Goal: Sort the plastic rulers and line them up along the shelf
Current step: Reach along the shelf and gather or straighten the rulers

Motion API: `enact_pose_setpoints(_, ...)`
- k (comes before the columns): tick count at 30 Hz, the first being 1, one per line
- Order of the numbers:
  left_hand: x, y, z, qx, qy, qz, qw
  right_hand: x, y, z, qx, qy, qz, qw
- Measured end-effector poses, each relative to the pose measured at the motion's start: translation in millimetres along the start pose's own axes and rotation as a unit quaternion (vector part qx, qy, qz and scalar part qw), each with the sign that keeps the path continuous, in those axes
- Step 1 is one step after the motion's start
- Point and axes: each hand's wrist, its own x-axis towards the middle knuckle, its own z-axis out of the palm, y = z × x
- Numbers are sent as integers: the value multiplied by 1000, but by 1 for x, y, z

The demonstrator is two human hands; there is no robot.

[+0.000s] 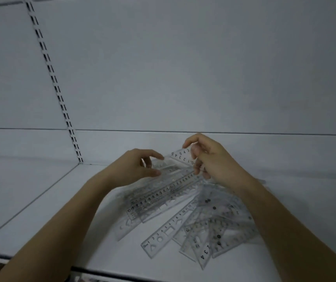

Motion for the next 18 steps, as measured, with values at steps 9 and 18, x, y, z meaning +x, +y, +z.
enact_pose_setpoints(9, -66, -25, -47, 89, 38, -82, 992, -2, -8, 27, -167, -36, -28, 985)
enact_pose_setpoints(18, -152, -73, -124, 136, 125, -136, 973, 18, -59, 123, -167, -105, -30, 980)
